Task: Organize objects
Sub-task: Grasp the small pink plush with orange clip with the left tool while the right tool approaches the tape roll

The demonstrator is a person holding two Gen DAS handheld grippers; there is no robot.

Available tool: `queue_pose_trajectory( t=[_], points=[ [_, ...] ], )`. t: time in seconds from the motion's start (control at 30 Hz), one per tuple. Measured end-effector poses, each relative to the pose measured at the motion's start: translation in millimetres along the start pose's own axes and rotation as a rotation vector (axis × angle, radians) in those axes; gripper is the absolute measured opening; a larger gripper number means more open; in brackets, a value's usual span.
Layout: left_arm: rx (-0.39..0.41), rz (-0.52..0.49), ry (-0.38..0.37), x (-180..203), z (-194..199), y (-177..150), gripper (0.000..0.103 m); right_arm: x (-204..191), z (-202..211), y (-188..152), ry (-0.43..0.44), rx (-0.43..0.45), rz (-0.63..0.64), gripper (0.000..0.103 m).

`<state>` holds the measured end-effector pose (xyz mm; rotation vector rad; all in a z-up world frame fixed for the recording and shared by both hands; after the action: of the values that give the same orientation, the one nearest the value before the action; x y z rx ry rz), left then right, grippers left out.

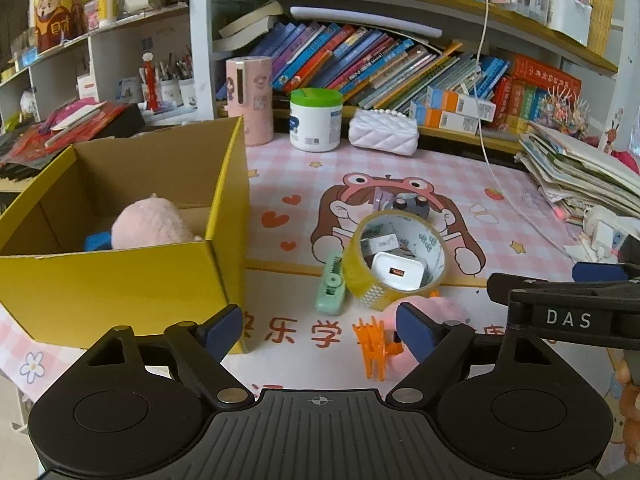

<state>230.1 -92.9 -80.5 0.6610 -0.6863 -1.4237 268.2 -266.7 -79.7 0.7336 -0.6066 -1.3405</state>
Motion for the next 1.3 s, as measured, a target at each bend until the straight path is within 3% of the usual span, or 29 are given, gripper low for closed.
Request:
queue_pose_trajectory(
  t=[0.3, 0.7, 0.97, 1.03, 1.3],
  points=[
    [-0.054, -0.048, -0.086, 32, -18, -4, 0.086, 17, -9, 4, -0.009, 0.006, -0.028, 0.096],
    [-0.158, -0.151, -0.074, 64, -61, -20, 0.088, 55, -9, 4, -0.052, 0.021, -0.069, 0.096],
    [-0.166, -0.233, -0.086, 74, -66, -26, 0.079, 56, -11, 5, -0.03, 0.022, -0.071, 0.096],
    [-0.152, -0.239, -0.102, 74, -62, -25, 0.063, 54, -12, 6, -0.024, 0.021, -0.072, 0.096],
    [-0.098, -0.119, -0.086, 34, -35, -18, 0.062, 25, -28, 16, 0.042, 0.023, -0.072, 0.098]
  ],
)
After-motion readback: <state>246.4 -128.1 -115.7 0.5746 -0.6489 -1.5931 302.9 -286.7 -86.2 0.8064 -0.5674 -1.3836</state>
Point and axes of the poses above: each gripper's, at about its wrist camera, not at the fingertips, and z roughly against the way its jaws point, x to its right, y to its top, the point moved 8 cm from there along -z, roughly the way its jaws point, and after that the axes turned 1 degree about x, right-handed, at the moved point
